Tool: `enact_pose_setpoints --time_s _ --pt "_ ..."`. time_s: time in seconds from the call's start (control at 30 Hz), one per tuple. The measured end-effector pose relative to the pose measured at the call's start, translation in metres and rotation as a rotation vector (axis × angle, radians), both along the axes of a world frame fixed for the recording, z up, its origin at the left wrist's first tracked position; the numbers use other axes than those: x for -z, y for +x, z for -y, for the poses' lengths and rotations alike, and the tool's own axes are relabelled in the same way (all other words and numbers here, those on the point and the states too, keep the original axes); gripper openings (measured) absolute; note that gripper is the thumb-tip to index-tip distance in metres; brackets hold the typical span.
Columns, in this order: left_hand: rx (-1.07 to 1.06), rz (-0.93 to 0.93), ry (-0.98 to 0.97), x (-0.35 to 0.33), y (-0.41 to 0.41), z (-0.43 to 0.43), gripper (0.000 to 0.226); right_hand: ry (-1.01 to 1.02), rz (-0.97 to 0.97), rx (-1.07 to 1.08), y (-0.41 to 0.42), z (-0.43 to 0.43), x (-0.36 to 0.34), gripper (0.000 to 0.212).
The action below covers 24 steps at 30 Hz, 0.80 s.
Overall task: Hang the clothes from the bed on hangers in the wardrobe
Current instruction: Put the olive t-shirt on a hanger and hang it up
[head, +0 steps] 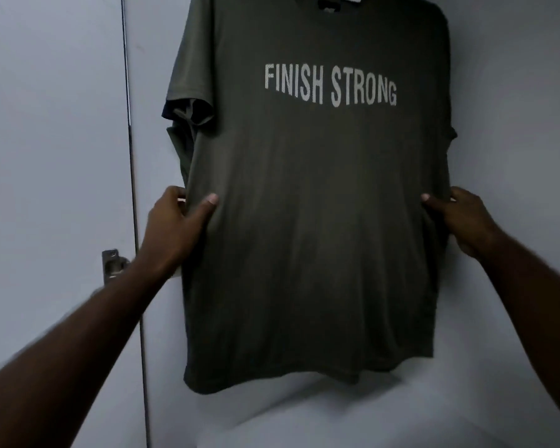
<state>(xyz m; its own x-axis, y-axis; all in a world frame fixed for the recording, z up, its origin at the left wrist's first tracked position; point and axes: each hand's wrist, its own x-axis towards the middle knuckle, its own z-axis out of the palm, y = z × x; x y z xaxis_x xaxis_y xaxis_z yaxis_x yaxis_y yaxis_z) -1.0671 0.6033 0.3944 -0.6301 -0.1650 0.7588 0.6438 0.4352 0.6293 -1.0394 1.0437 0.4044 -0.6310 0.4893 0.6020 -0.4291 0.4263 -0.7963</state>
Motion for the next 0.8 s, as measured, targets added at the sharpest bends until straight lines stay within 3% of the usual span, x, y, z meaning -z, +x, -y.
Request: enact_pose_setpoints --time_s 0.07,0.17,0.33,0.43,0.53,0.63,0.73,0.8 --pt "0.139 0.152 -0.093 0.028 0.006 -0.004 0.056 -0.013 0.106 -0.156 0.0 0.007 0.032 0.042" --pt "0.189 0.253 -0.128 0.074 0.001 -0.005 0.038 0.056 0.343 -0.2 -0.004 0.019 0.086 0.027" --pt "0.012 0.085 0.124 0.112 0.001 0.007 0.024 -0.206 0.153 -0.053 -0.005 0.018 0.133 0.042" --pt "0.119 0.179 -0.021 0.129 0.005 0.006 0.026 -0.159 0.341 -0.193 -0.001 0.018 0.149 0.045" --pt "0.064 0.246 -0.3 0.147 -0.002 0.005 0.031 -0.131 0.384 -0.104 -0.002 0.02 0.163 0.04" --pt "-0.064 0.219 -0.285 0.161 -0.016 0.022 0.025 -0.173 0.349 0.02 -0.004 0.014 0.175 0.044" --pt "-0.075 0.249 -0.26 0.173 -0.022 0.032 0.02 -0.13 0.513 -0.05 -0.004 0.013 0.191 0.041" --pt "-0.062 0.255 -0.243 0.18 -0.026 0.034 0.018 -0.131 0.52 -0.052 -0.005 0.012 0.199 0.035"
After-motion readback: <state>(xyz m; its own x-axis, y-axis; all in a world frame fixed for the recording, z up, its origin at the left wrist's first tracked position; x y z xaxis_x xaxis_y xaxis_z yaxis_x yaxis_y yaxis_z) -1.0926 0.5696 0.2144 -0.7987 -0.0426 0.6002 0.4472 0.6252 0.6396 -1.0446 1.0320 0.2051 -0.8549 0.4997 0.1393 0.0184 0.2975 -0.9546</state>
